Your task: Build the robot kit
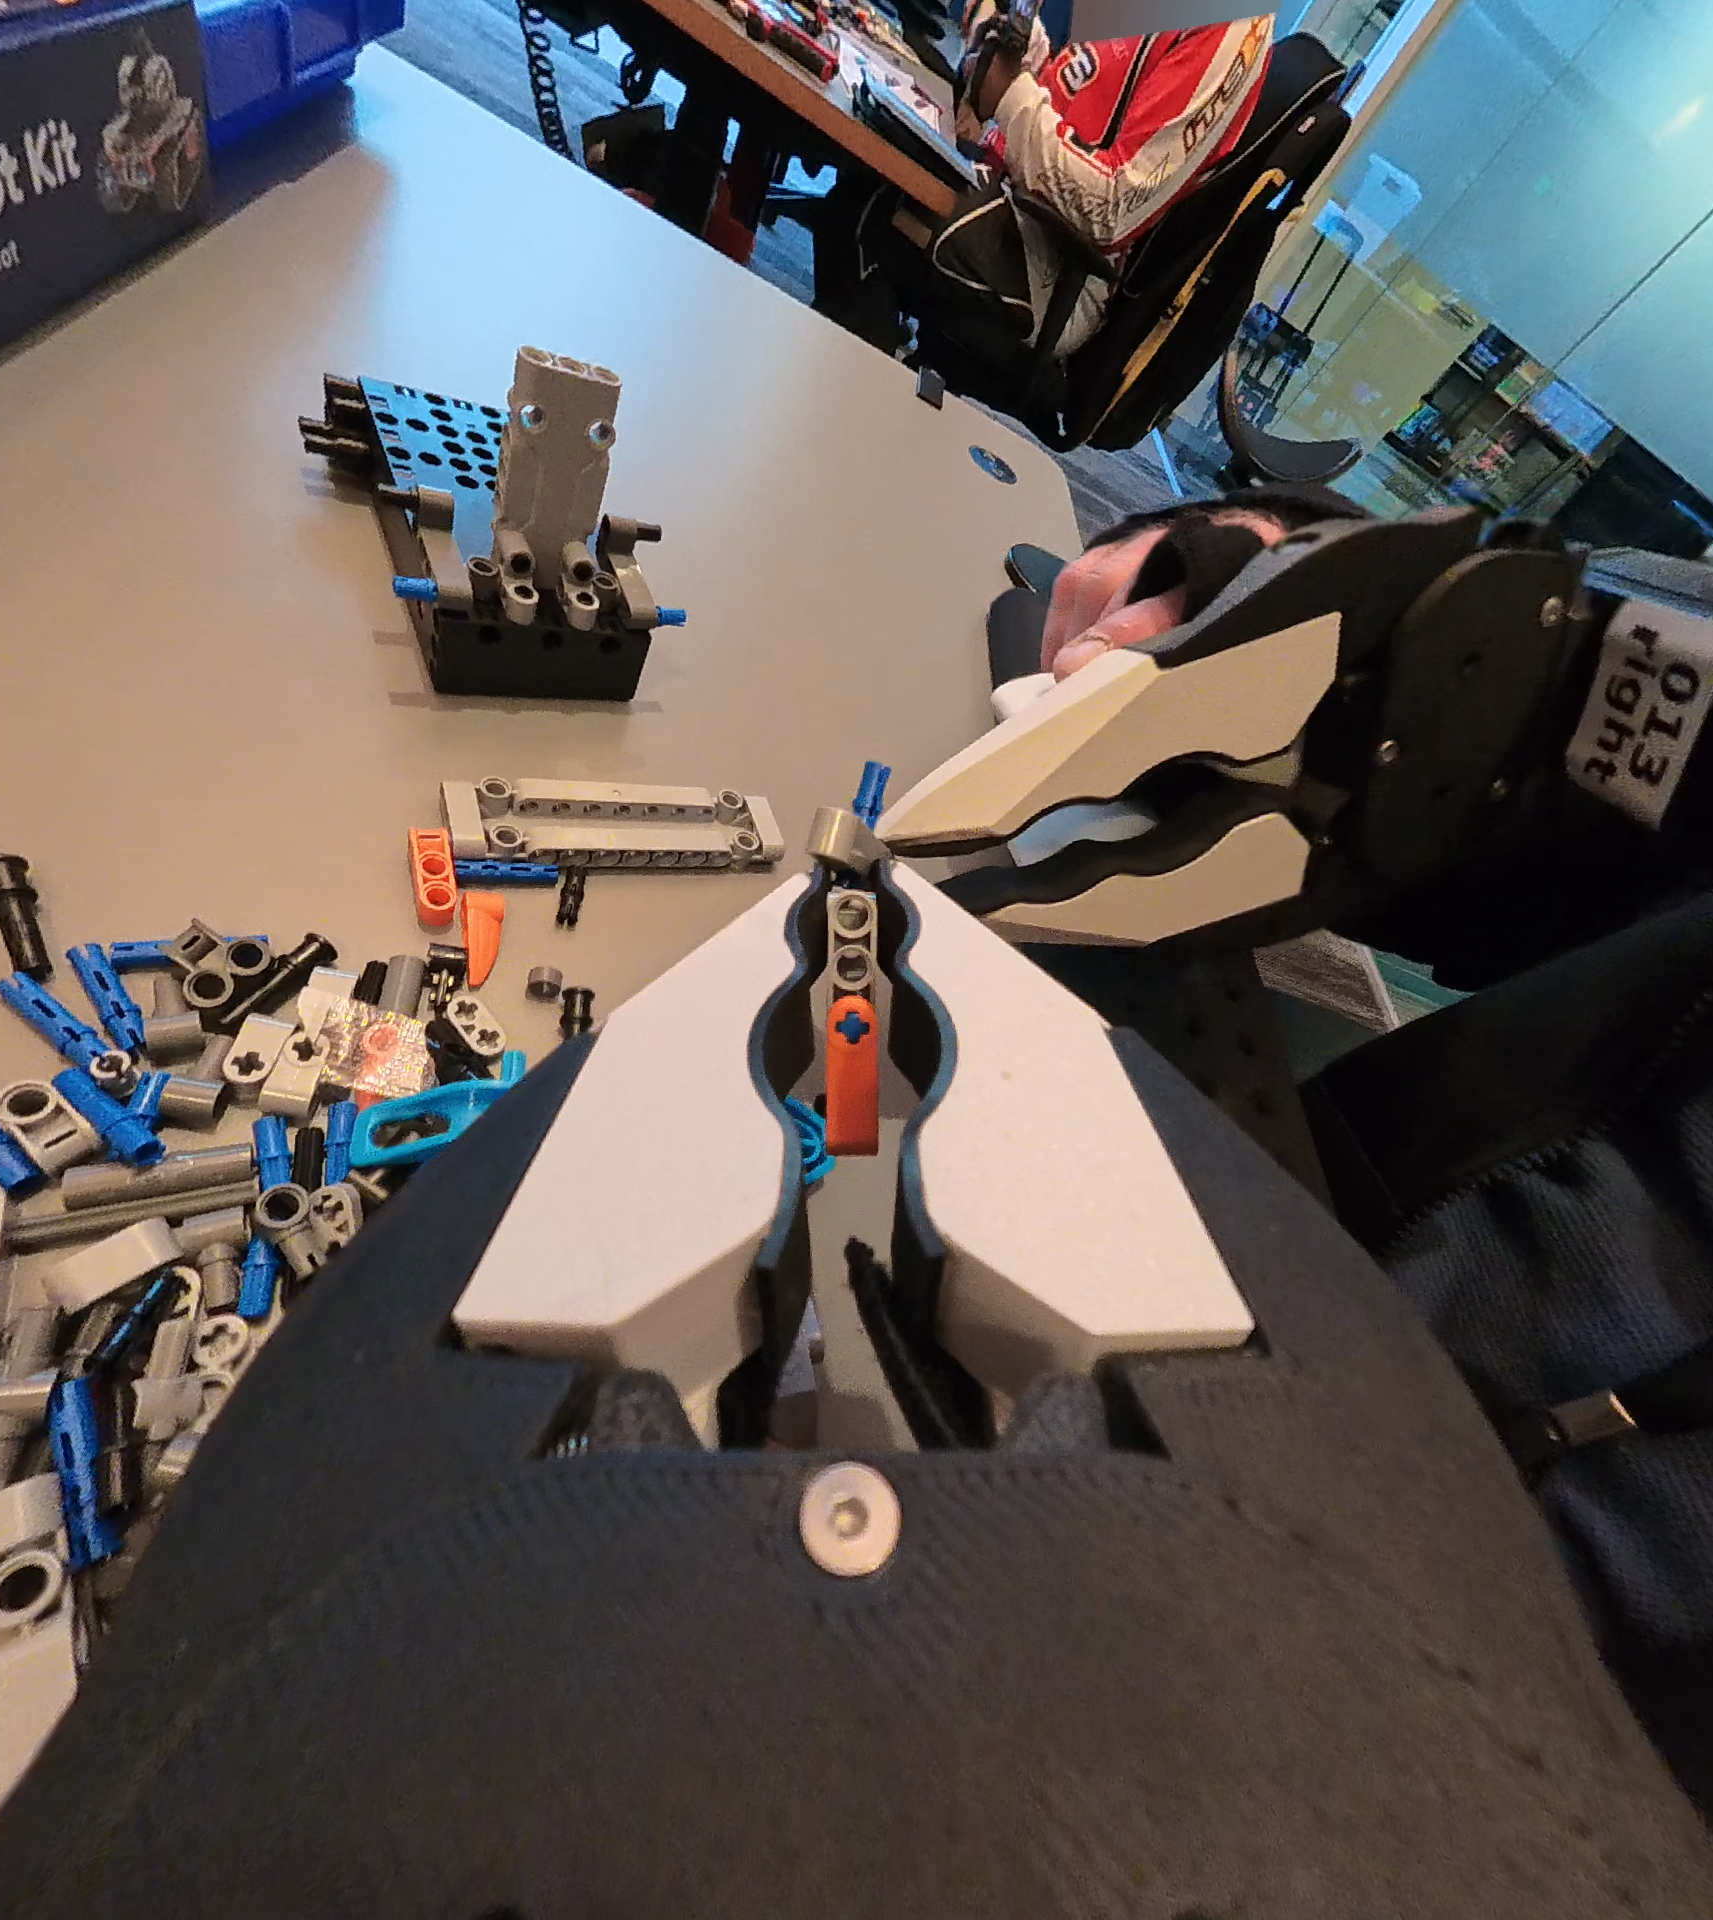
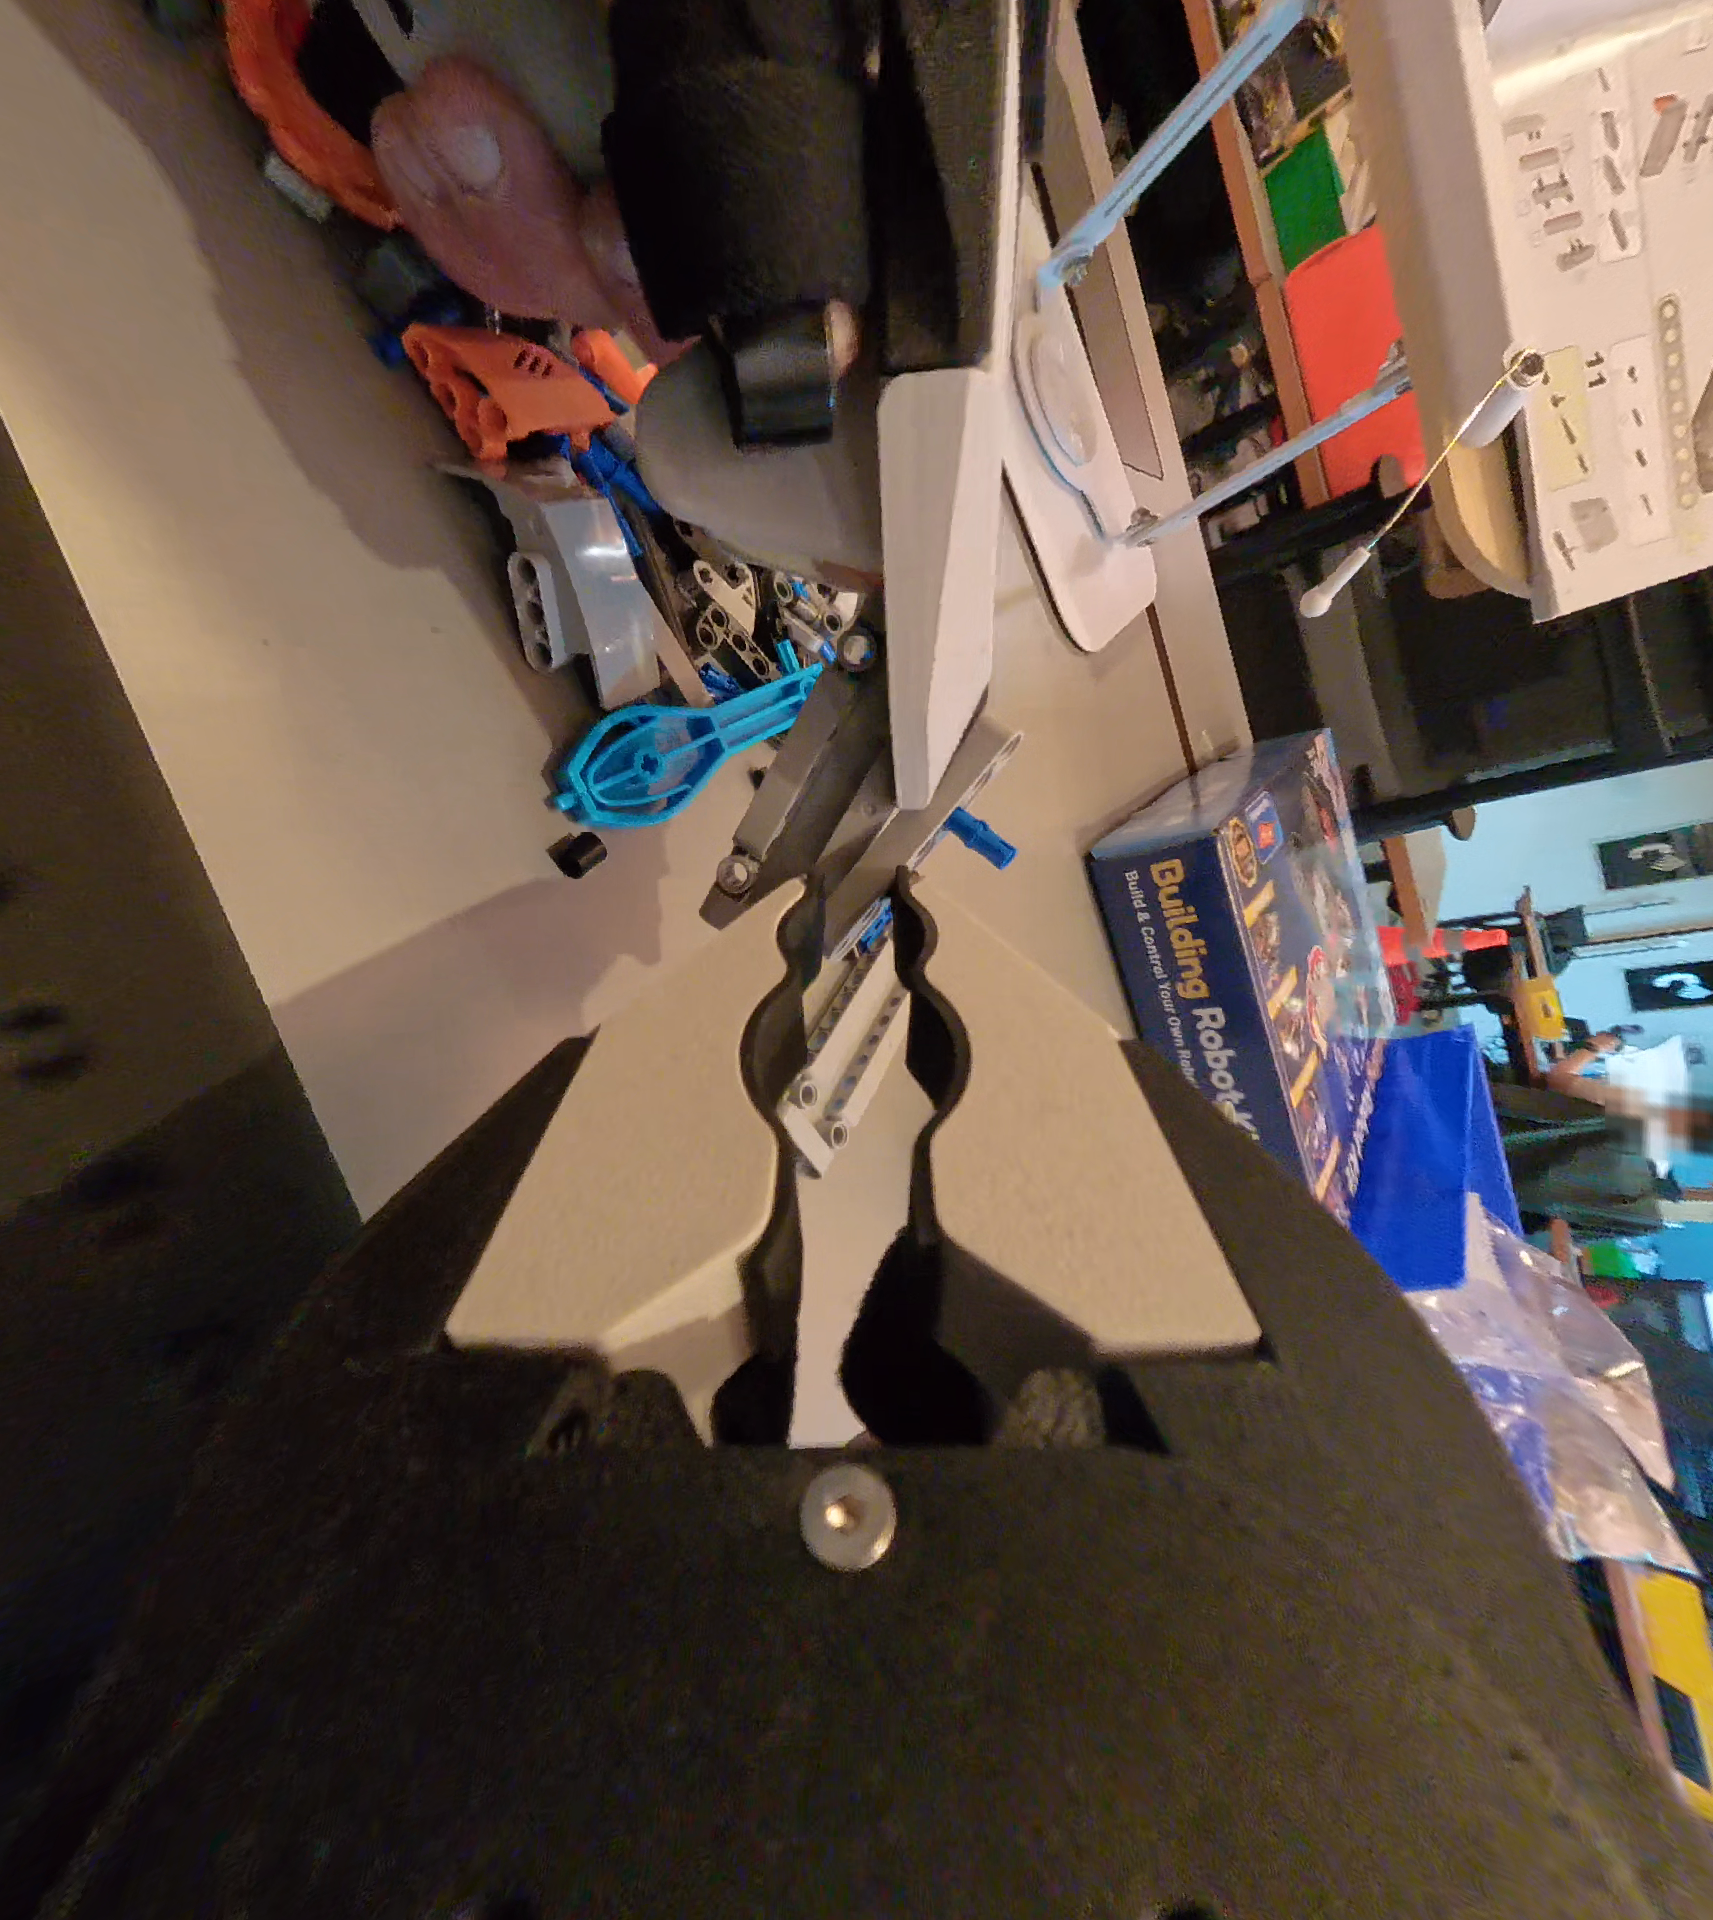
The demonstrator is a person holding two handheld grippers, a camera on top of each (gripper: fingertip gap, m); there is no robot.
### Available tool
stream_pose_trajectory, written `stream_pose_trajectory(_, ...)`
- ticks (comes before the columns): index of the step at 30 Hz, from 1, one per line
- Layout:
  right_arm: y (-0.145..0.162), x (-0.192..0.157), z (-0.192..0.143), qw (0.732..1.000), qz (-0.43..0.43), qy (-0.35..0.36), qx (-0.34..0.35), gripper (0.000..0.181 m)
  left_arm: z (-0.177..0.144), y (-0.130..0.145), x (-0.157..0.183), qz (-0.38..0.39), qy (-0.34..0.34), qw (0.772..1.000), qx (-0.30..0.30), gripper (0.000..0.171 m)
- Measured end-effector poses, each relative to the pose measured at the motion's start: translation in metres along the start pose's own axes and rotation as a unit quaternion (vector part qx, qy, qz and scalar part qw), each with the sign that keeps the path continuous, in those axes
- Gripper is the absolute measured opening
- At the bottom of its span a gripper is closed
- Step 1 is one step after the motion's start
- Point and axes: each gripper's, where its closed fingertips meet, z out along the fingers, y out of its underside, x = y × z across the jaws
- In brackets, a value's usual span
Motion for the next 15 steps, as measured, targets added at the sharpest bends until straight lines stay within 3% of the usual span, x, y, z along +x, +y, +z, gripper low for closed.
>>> stream_pose_trajectory(1,0.0,0.001,-0.001,1.0,0.004,-0.003,0.005,0.011,0.0,-0.001,0.001,0.003,0.002,1.0,0.002,0.005)
stream_pose_trajectory(15,-0.011,0.016,-0.017,0.996,0.052,-0.019,0.075,0.009,-0.003,-0.018,0.019,0.05,0.029,0.997,0.049,0.005)
